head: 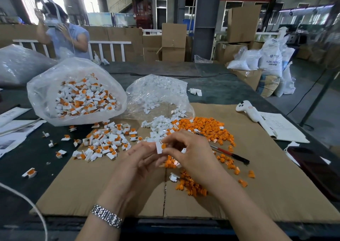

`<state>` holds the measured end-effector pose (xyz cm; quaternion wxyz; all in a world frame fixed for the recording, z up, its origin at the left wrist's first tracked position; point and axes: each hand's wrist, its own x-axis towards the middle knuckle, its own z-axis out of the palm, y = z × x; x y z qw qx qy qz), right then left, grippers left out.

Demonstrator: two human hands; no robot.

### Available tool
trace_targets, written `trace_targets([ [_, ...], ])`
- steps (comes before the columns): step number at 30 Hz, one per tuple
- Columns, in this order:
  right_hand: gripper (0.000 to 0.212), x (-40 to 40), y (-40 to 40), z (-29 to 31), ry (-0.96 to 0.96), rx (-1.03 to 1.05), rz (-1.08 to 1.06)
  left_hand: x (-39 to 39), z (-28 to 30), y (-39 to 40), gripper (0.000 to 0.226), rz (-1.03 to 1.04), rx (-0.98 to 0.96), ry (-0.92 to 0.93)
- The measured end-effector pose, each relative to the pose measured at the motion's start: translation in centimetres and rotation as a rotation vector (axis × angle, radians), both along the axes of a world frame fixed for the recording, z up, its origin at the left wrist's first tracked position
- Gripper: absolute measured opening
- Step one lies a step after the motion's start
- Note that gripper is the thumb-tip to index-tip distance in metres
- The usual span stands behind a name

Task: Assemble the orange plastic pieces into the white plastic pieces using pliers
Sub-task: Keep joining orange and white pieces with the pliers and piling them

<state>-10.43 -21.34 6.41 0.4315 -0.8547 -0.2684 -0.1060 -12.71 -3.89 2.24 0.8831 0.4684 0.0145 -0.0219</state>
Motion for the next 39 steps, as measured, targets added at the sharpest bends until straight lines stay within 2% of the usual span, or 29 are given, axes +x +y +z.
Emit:
trace_targets([
  [16, 0.021, -0.2, 0.5, -0.3, -0.073, -0.092, 0.020, 0.2, 0.8, 0.1, 0.024, 0.135, 0.179, 0.084],
  [19, 0.026, 0.4, -0.7, -0.4, 0.011, -0.034, -0.049, 0.5, 0.6, 0.0, 0.019, 0.134, 0.127, 0.129],
  [20, 0.029, 1.0, -1.5, -0.5, 0.041, -0.082, -0.133, 0.6, 0.5, 0.1, 0.016, 0.133, 0.098, 0.152],
  [22, 0.037, 2.7, -3.4, -1.0, 0.071, -0.374, -0.375, 0.8, 0.3, 0.2, 0.015, 0.147, 0.084, 0.196],
  [24, 0.047, 4.0, -5.3, -1.7, 0.185, -0.633, -0.550, 1.0, 0.0, 0.3, 0.021, 0.175, 0.086, 0.228],
  [26, 0.050, 4.9, -6.4, -2.4, 0.321, -0.771, -0.553, 1.1, 0.0, 0.2, 0.034, 0.199, 0.068, 0.250],
  [28, 0.043, 5.2, -6.7, -2.7, 0.364, -0.834, -0.506, 1.1, 0.1, -0.1, 0.047, 0.197, 0.071, 0.258],
  [33, 0.030, 5.2, -6.7, -2.2, 0.316, -0.806, -0.473, 1.2, 0.5, -0.2, 0.045, 0.182, 0.053, 0.255],
  [37, 0.026, 4.2, -6.5, 0.6, 0.360, -0.512, -0.422, 1.6, 0.7, -0.3, 0.033, 0.200, 0.087, 0.226],
  [39, 0.023, 3.3, -5.8, 2.3, 0.460, -0.409, -0.298, 1.6, 0.8, -0.4, 0.034, 0.198, 0.092, 0.204],
])
